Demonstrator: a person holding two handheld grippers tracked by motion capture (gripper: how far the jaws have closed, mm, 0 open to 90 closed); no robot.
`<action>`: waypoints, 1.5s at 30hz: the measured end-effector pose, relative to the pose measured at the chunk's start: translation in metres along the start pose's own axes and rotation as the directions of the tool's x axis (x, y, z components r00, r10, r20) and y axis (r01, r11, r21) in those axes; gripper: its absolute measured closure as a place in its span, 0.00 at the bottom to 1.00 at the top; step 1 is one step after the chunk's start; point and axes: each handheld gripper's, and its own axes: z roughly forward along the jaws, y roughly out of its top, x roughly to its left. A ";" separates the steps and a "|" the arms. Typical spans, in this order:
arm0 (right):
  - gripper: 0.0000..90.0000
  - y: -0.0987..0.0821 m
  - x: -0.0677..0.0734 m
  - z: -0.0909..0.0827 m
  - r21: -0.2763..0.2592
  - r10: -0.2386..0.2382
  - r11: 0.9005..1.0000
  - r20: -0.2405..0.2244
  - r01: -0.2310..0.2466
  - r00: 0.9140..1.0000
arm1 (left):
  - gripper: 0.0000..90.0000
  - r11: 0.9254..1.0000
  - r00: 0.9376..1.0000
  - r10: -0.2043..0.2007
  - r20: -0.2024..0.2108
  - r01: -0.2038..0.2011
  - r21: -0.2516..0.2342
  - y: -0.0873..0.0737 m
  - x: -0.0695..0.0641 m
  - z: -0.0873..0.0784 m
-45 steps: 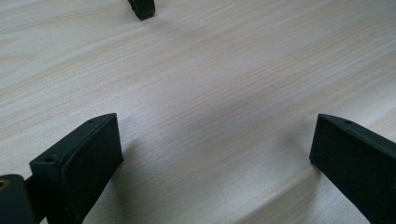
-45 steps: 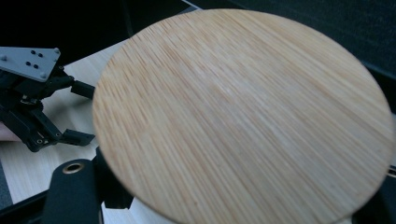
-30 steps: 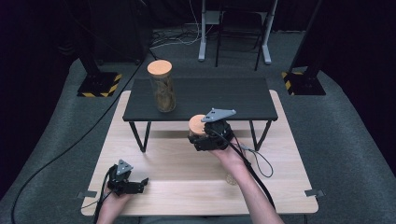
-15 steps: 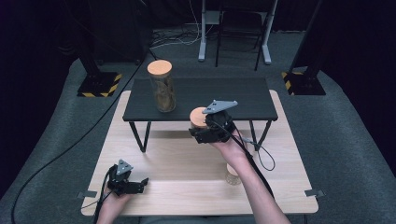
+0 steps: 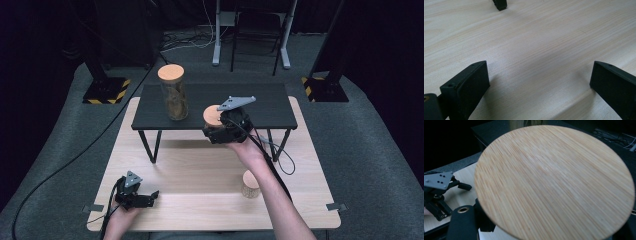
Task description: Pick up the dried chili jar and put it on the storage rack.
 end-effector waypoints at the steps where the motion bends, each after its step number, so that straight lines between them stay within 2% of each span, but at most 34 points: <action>1: 0.28 0.001 -0.001 0.000 0.000 0.001 1.000 0.002 -0.001 1.000 | 0.02 1.000 1.000 0.000 0.000 0.000 0.000 0.000 0.000 0.000; 11: 0.27 0.011 -0.012 0.010 0.009 0.005 1.000 0.030 -0.005 1.000 | 0.02 1.000 1.000 0.000 0.001 0.000 0.000 0.000 0.000 0.000; 15: 0.27 0.015 -0.019 0.016 0.008 0.021 1.000 0.031 -0.021 0.999 | 0.02 1.000 1.000 0.002 0.003 -0.002 0.000 0.000 0.000 0.000; 23: 0.27 0.020 -0.028 0.030 0.025 0.029 0.999 0.066 -0.031 0.997 | 0.02 1.000 1.000 0.003 0.003 -0.003 0.000 0.000 0.000 0.000; 30: 0.27 0.025 -0.039 0.039 0.025 0.063 0.998 0.088 -0.065 0.994 | 0.02 1.000 1.000 0.004 0.005 -0.004 0.000 0.000 0.000 0.000; 32: 0.27 0.026 -0.041 0.041 0.026 0.060 0.998 0.096 -0.063 0.994 | 0.02 1.000 1.000 0.004 0.004 -0.004 0.000 0.000 0.000 0.000; 45: 0.25 0.030 -0.047 0.049 0.033 0.091 0.995 0.082 -0.094 0.993 | 0.02 1.000 1.000 0.005 0.007 -0.005 -0.001 0.000 0.000 0.000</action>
